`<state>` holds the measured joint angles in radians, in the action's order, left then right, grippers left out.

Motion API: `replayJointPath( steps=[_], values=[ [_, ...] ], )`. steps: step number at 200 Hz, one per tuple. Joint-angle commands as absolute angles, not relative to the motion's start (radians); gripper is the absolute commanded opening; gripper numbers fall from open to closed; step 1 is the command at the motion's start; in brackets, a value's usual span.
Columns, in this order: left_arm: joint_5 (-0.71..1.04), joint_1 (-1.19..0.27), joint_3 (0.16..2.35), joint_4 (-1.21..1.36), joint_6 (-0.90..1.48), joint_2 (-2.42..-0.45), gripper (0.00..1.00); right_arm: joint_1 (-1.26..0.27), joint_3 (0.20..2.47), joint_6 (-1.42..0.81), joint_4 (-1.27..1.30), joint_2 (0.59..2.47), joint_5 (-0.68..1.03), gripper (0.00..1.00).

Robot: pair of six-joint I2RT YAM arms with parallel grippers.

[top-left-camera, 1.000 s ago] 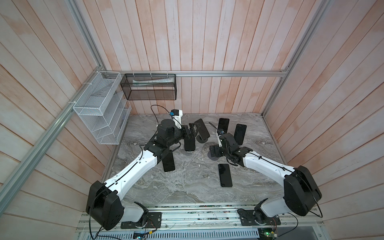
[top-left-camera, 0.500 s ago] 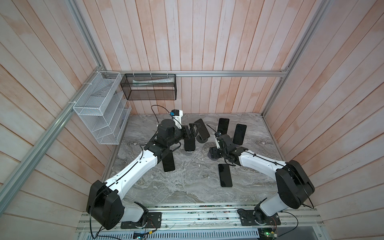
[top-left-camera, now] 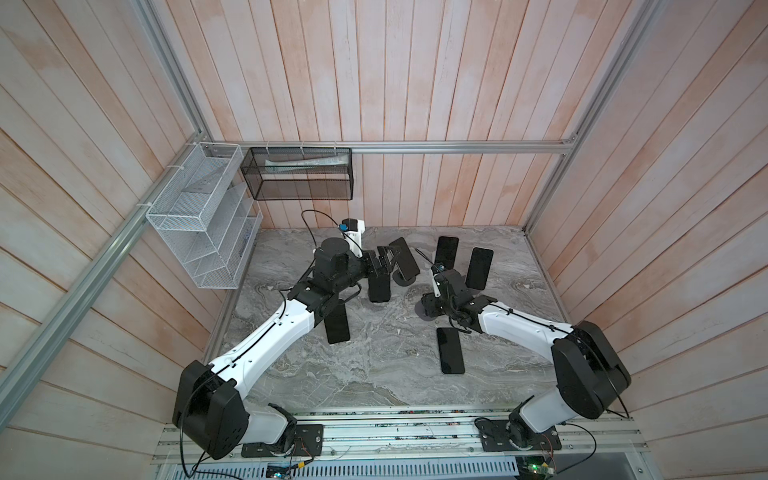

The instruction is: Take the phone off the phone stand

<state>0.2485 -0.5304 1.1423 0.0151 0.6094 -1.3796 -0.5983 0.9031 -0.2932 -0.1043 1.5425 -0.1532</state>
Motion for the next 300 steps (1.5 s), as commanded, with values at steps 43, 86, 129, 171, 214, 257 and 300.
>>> replayJointPath(
  steps=[43, 86, 129, 171, 214, 257, 300],
  values=[
    [0.264, -0.523, 1.153, 0.035, 0.604, -1.377, 1.0, -0.594, 0.864, -0.318, -0.139, 1.462, -0.208, 0.53],
    [0.268, -0.523, 1.153, 0.037, 0.606, -1.376, 1.0, -0.574, 0.839, -0.352, -0.189, 1.346, -0.279, 0.52],
    [0.267, -0.523, 1.152, 0.038, 0.609, -1.376, 1.0, -0.476, 0.773, -0.38, -0.25, 1.226, -0.295, 0.52],
    [0.272, -0.523, 1.151, 0.04, 0.615, -1.376, 1.0, -0.38, 0.703, -0.416, -0.304, 1.088, -0.323, 0.52],
    [0.291, -0.522, 1.15, 0.049, 0.636, -1.379, 1.0, -0.288, 0.678, -0.51, -0.335, 1.075, -0.345, 0.5],
    [0.298, -0.525, 1.139, 0.066, 0.644, -1.376, 1.0, -0.218, 0.648, -0.556, -0.285, 1.112, -0.371, 0.5],
    [0.29, -0.525, 1.14, 0.058, 0.634, -1.375, 1.0, -0.127, 0.653, -0.552, -0.246, 1.138, -0.392, 0.5]
  ],
)
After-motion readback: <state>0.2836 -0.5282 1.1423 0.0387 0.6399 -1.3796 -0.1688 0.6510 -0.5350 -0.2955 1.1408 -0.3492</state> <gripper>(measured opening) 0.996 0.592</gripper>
